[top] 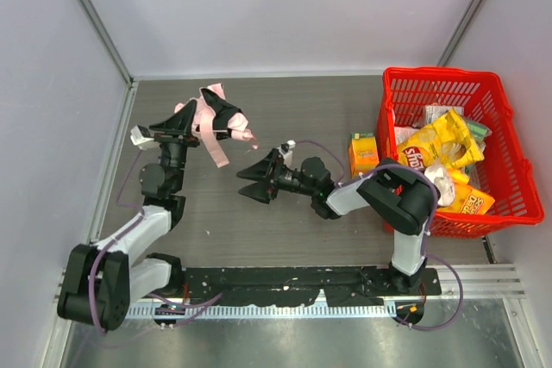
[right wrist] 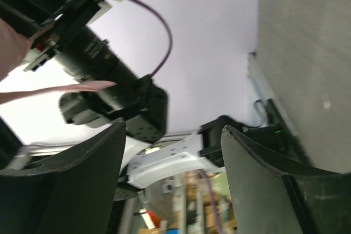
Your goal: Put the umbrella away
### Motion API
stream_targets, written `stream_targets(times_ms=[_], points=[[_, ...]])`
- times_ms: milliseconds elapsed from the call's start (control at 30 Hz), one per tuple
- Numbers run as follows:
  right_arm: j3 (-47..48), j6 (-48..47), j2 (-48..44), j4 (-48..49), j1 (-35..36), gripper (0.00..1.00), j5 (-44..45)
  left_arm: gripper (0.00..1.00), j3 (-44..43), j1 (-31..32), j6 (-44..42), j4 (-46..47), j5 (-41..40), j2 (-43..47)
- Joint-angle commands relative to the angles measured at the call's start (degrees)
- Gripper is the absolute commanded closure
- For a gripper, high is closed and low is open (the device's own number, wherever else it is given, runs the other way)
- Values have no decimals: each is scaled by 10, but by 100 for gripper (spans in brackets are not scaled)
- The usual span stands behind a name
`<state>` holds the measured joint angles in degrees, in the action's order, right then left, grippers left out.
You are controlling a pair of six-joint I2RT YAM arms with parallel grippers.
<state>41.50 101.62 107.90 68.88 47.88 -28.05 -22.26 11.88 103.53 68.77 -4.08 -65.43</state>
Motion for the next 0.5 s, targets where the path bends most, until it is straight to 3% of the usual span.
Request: stream_targets(times_ms=[0, 133, 200, 367, 467], points=[[-45, -265, -51, 71, -3, 25, 32, 100, -8, -3, 10, -15, -10, 73], [-63, -366, -61, 233, -5, 25, 8, 100, -4, -2, 22, -40, -9, 89], [-49, -415, -76, 243, -4, 25, -17, 100, -4, -3, 33, -57, -5, 94], [2, -597, -160, 96, 1, 24, -24, 100, -1, -3, 38, -94, -5, 122], [45, -650, -181, 5, 6, 23, -44, 100, -1, -2, 36, -127, -8, 141]])
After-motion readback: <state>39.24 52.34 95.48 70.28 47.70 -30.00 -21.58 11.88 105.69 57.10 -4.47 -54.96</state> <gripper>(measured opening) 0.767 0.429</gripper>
